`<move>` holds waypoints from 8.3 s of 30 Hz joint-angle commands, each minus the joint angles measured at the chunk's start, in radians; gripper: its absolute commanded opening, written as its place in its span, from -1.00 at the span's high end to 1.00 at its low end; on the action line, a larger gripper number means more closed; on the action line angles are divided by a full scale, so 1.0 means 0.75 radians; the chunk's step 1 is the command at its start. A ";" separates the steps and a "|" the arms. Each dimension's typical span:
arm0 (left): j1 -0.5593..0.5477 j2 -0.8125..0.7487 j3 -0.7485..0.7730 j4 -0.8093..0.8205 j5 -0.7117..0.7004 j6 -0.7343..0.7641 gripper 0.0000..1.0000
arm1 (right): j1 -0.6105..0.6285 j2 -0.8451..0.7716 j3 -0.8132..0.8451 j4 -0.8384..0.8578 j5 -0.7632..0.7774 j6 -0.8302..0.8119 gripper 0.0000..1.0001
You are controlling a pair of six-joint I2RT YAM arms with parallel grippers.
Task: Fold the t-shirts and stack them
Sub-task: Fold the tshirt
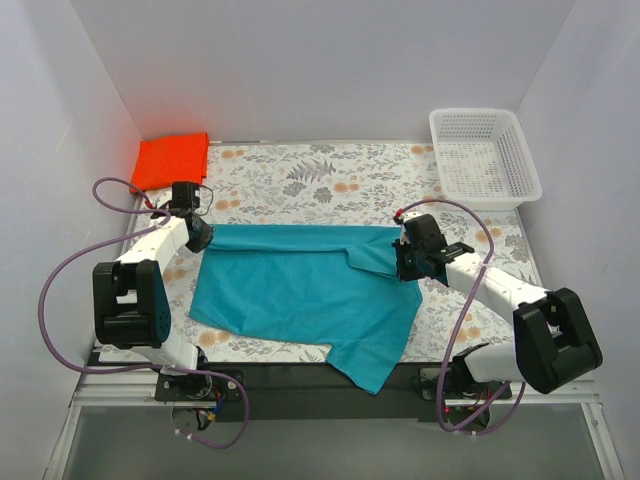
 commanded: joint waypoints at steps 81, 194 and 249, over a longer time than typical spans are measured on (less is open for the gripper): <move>-0.124 0.493 0.299 0.067 0.038 -0.028 0.03 | -0.296 0.844 0.667 0.231 -0.082 -0.080 0.33; -0.120 -0.478 -0.261 -0.404 0.061 -0.376 0.19 | -0.163 -0.246 -0.094 -0.011 -0.231 0.167 0.07; -0.347 -0.232 -0.137 -0.215 -0.004 -0.368 -0.31 | -0.656 -0.287 -0.225 0.008 -0.502 0.151 0.03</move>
